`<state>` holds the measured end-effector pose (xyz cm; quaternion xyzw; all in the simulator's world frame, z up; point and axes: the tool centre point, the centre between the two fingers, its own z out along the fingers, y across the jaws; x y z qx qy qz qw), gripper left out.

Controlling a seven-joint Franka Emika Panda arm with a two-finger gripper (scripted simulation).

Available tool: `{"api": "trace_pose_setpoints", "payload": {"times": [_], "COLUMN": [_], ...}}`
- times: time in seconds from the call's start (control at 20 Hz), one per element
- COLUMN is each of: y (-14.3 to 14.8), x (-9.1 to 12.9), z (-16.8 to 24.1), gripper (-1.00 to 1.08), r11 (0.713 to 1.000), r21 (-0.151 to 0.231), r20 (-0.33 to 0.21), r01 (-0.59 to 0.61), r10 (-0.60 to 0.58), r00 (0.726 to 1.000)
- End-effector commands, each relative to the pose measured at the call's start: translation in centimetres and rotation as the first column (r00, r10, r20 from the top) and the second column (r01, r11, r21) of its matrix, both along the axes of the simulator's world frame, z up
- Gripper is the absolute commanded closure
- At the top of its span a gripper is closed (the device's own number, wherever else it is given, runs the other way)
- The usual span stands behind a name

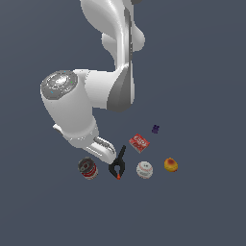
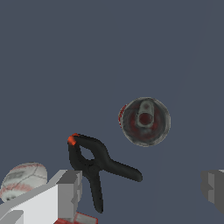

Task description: Pick up a designated object from a clutter of objects.

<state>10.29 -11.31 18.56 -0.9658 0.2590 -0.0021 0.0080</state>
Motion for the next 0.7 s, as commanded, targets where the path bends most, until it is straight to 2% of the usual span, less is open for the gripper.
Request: {"api": "trace_pose_setpoints", "payload": {"times": [0.0, 0.35, 0.65], "y": [-1.1, -3.2, -3.7], "x": [0.6, 1.5, 1.7], "z": [-1.7, -4.9, -5.8], "gripper": [-0.92, -0.92, -0.92], "r11": [0.999, 0.991, 0.987], "r21": [-0.004, -0.012, -0.014], "r20": [-0.002, -0.007, -0.008], "r01": [0.05, 0.136, 0.159], "r10": [-0.05, -0.136, -0.159], "r00": [0.999, 0.991, 0.987]}}
